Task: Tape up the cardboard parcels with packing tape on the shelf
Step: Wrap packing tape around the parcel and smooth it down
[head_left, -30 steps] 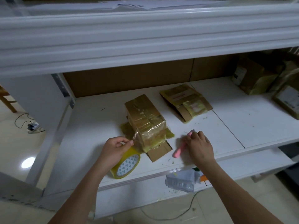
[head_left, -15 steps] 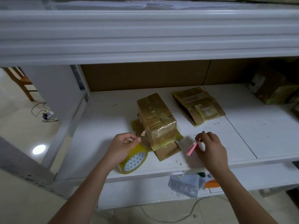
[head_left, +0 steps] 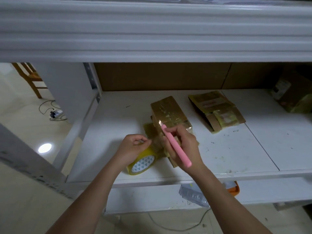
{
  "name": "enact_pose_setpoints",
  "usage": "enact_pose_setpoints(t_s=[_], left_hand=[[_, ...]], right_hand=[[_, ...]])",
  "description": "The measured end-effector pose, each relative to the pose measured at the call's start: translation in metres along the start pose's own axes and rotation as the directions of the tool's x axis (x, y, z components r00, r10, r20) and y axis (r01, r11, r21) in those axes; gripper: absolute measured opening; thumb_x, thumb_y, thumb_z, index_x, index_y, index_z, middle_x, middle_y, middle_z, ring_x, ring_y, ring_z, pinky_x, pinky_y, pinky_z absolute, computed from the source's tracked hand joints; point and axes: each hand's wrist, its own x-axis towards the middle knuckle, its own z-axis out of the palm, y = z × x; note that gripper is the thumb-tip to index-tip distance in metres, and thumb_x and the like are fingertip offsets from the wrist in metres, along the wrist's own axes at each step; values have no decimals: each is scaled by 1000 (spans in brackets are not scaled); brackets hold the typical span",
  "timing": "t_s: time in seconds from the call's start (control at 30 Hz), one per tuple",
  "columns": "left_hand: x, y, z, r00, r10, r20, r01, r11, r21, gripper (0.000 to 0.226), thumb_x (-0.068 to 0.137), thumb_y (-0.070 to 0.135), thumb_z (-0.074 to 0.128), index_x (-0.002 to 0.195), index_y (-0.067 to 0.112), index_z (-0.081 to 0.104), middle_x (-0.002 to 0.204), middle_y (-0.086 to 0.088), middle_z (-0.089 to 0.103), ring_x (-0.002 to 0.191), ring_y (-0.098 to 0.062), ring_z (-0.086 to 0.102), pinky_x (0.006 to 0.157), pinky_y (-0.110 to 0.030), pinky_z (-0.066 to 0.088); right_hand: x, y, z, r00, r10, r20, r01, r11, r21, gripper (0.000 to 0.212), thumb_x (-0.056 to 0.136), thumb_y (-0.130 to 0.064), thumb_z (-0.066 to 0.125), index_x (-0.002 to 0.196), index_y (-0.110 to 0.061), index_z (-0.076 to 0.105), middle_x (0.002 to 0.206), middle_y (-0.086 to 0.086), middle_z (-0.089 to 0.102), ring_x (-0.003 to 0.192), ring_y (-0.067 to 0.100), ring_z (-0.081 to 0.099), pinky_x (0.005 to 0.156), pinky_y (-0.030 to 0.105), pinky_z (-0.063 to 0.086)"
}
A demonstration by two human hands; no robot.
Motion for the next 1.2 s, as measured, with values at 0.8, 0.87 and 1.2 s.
enact_pose_setpoints(t_s=[0.8, 0.87, 1.2], left_hand=[[6, 4, -11, 989, -11, 147, 12, 1000, -2, 10, 87, 23, 74, 77, 27, 75, 70, 12, 73, 65, 0, 68, 63, -12, 50], [6, 4, -16, 986, -19, 168, 11, 999, 46, 5, 85, 24, 75, 81, 24, 77, 72, 12, 74, 65, 2, 67, 61, -10, 48], [8, 4, -13, 994, -30, 102, 16, 990, 139, 12, 83, 28, 77, 72, 32, 73, 72, 13, 72, 69, -4, 68, 64, -20, 51]], right_hand=[[-5, 29, 5, 936, -68, 345, 166, 950, -263, 7, 87, -16, 51, 80, -14, 52, 58, -2, 52, 50, 11, 50, 121, 42, 14], [-3, 27, 4, 940, -81, 332, 164, 959, -229, 28, 84, -7, 57, 83, -29, 40, 57, -7, 47, 49, 8, 47, 121, 40, 16], [-8, 11, -15, 995, 90, 54, -93, 994, 59, 25, 79, -20, 59, 62, -8, 44, 47, -7, 47, 40, 20, 45, 115, 30, 34]])
